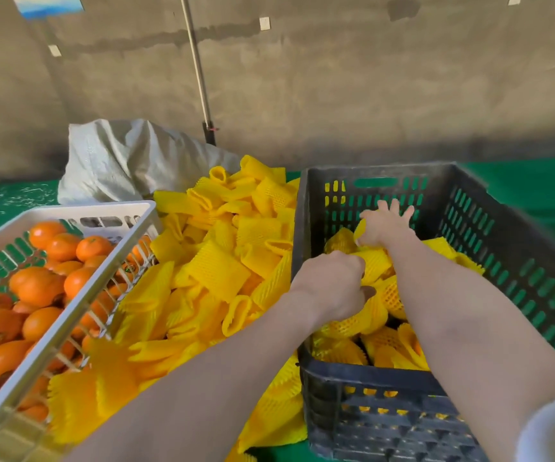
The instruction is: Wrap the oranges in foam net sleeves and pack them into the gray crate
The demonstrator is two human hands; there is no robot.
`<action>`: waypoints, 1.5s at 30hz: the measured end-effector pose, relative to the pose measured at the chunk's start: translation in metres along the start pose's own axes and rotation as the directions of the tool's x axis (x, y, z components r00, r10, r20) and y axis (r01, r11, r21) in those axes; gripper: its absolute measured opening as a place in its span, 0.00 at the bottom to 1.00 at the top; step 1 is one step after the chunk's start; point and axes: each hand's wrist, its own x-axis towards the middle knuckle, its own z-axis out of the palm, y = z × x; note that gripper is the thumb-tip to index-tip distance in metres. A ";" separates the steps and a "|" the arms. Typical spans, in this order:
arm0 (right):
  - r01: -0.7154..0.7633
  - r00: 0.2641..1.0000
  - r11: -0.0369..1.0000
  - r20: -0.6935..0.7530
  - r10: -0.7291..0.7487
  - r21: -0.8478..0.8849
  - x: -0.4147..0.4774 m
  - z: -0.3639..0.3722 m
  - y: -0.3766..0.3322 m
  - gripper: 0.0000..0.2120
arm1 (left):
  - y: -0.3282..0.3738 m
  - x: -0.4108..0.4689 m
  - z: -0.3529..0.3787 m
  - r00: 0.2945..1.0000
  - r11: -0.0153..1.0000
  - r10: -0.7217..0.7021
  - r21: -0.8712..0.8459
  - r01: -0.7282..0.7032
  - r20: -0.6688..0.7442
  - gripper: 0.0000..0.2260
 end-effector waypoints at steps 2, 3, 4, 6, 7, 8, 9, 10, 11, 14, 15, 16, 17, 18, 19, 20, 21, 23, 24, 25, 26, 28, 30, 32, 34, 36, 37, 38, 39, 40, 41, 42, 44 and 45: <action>-0.004 0.999 1.000 0.048 0.003 0.007 -0.004 -0.011 -0.008 0.29 | 0.001 0.000 -0.001 1.000 1.000 0.007 0.017 -0.007 -0.004 0.16; 0.002 0.998 1.000 0.064 -0.004 0.022 -0.007 -0.017 -0.013 0.28 | 0.001 -0.001 -0.002 1.000 1.000 0.015 0.027 -0.015 -0.009 0.15; 0.012 0.998 0.999 0.065 -0.014 0.034 -0.010 -0.023 -0.019 0.27 | 0.002 -0.002 -0.004 1.000 0.999 0.026 0.033 -0.025 -0.017 0.15; 0.045 0.999 0.998 0.023 -0.046 0.034 -0.021 -0.036 -0.032 0.26 | 0.004 -0.004 -0.008 0.998 0.999 0.039 0.004 -0.039 -0.044 0.14; 0.065 0.998 0.997 -0.013 -0.065 0.033 -0.029 -0.043 -0.039 0.25 | 0.005 -0.006 -0.010 0.997 0.998 0.048 -0.038 -0.050 -0.062 0.14; 0.087 0.995 0.996 -0.057 -0.085 0.031 -0.037 -0.051 -0.047 0.25 | 0.006 -0.009 -0.014 0.994 0.992 0.058 -0.110 -0.069 -0.097 0.14; 0.110 0.989 0.994 -0.107 -0.106 0.030 -0.047 -0.060 -0.054 0.25 | 0.006 -0.012 -0.019 0.987 0.974 0.062 -0.205 -0.092 -0.146 0.13; 0.133 0.978 0.990 -0.169 -0.125 0.036 -0.057 -0.068 -0.061 0.25 | 0.004 -0.018 -0.023 0.978 0.950 0.060 -0.290 -0.118 -0.200 0.12; 0.162 0.958 0.985 -0.247 -0.145 0.054 -0.068 -0.076 -0.069 0.24 | 0.001 -0.025 -0.028 0.967 0.929 0.059 -0.341 -0.144 -0.248 0.11; 0.301 0.845 0.936 -0.505 -0.173 0.183 -0.104 -0.098 -0.093 0.21 | -0.019 -0.058 -0.045 0.945 0.919 0.082 -0.343 -0.194 -0.316 0.15; 0.366 0.800 0.901 -0.573 -0.176 0.234 -0.118 -0.104 -0.102 0.20 | -0.030 -0.071 -0.052 0.940 0.919 0.067 -0.347 -0.189 -0.336 0.16; 0.437 0.759 0.853 -0.626 -0.180 0.285 -0.134 -0.108 -0.113 0.19 | -0.044 -0.083 -0.060 0.934 0.917 0.037 -0.359 -0.173 -0.355 0.15; 0.508 0.726 0.796 -0.660 -0.191 0.329 -0.151 -0.110 -0.126 0.18 | -0.060 -0.095 -0.069 0.931 0.916 -0.010 -0.377 -0.139 -0.366 0.14; 0.570 0.705 0.738 -0.676 -0.212 0.363 -0.168 -0.108 -0.141 0.17 | -0.076 -0.106 -0.078 0.932 0.913 -0.068 -0.398 -0.085 -0.357 0.13; 0.621 0.694 0.684 -0.675 -0.252 0.383 -0.185 -0.104 -0.157 0.17 | -0.093 -0.117 -0.088 0.934 0.908 -0.130 -0.419 -0.023 -0.334 0.11; 0.662 0.695 0.634 -0.644 -0.320 0.399 -0.201 -0.096 -0.173 0.17 | -0.109 -0.129 -0.095 0.932 0.897 -0.191 -0.441 0.038 -0.308 0.09; 0.684 0.713 0.592 -0.565 -0.416 0.426 -0.216 -0.085 -0.188 0.19 | -0.124 -0.141 -0.100 0.927 0.889 -0.250 -0.445 0.106 -0.279 0.06; 0.653 0.747 0.598 -0.267 -0.608 0.466 -0.241 -0.061 -0.211 0.30 | -0.148 -0.168 -0.104 0.923 0.899 -0.333 -0.361 0.248 -0.195 0.05; 0.623 0.748 0.644 -0.097 -0.656 0.444 -0.249 -0.047 -0.219 0.37 | -0.157 -0.181 -0.101 0.925 0.905 -0.350 -0.311 0.291 -0.151 0.06; 0.607 0.741 0.697 0.046 -0.670 0.381 -0.255 -0.034 -0.224 0.43 | -0.164 -0.195 -0.098 0.923 0.901 -0.365 -0.296 0.316 -0.126 0.06; 0.616 0.726 0.733 0.151 -0.670 0.289 -0.261 -0.022 -0.228 0.48 | -0.170 -0.207 -0.095 0.917 0.890 -0.380 -0.320 0.326 -0.123 0.06; 0.657 0.693 0.744 0.294 -0.658 0.117 -0.271 0.000 -0.235 0.51 | -0.179 -0.226 -0.092 0.904 0.866 -0.407 -0.372 0.335 -0.131 0.06; 0.657 0.684 0.753 0.393 -0.614 0.033 -0.277 0.013 -0.240 0.47 | -0.186 -0.236 -0.090 0.905 0.859 -0.408 -0.388 0.335 -0.122 0.07; 0.634 0.701 0.773 0.413 -0.582 0.013 -0.274 0.016 -0.244 0.35 | -0.191 -0.243 -0.089 0.911 0.852 -0.399 -0.410 0.326 -0.106 0.07; 0.608 0.737 0.793 0.341 -0.584 0.044 -0.267 0.010 -0.247 0.20 | -0.193 -0.248 -0.088 0.919 0.838 -0.388 -0.444 0.319 -0.072 0.08; 0.552 0.799 0.826 0.212 -0.562 0.112 -0.262 -0.005 -0.248 0.15 | -0.195 -0.251 -0.087 0.922 0.806 -0.386 -0.493 0.327 -0.019 0.10; 0.519 0.830 0.837 0.129 -0.542 0.176 -0.260 -0.015 -0.249 0.15 | -0.195 -0.252 -0.088 0.919 0.774 -0.395 -0.537 0.336 0.006 0.12; 0.494 0.853 0.827 0.037 -0.521 0.267 -0.259 -0.026 -0.250 0.15 | -0.193 -0.252 -0.089 0.912 0.722 -0.408 -0.600 0.345 0.033 0.14; 0.476 0.867 0.792 -0.052 -0.496 0.382 -0.259 -0.037 -0.251 0.14 | -0.191 -0.252 -0.090 0.905 0.654 -0.421 -0.670 0.352 0.064 0.18; 0.458 0.875 0.729 -0.115 -0.470 0.509 -0.261 -0.048 -0.252 0.12 | -0.188 -0.251 -0.093 0.896 0.578 -0.432 -0.731 0.362 0.102 0.21; 0.438 0.879 0.645 -0.149 -0.453 0.626 -0.264 -0.057 -0.254 0.11 | -0.185 -0.251 -0.095 0.885 0.500 -0.435 -0.775 0.388 0.162 0.23; 0.407 0.884 0.556 -0.158 -0.441 0.725 -0.269 -0.064 -0.257 0.10 | -0.183 -0.251 -0.098 0.875 0.421 -0.423 -0.804 0.420 0.235 0.23; 0.323 0.901 0.430 -0.136 -0.411 0.843 -0.274 -0.070 -0.261 0.09 | -0.179 -0.251 -0.103 0.869 0.290 -0.369 -0.847 0.445 0.330 0.17; 0.301 0.908 0.414 -0.126 -0.399 0.859 -0.275 -0.071 -0.264 0.08 | -0.177 -0.252 -0.104 0.884 0.296 -0.359 -0.862 0.410 0.297 0.12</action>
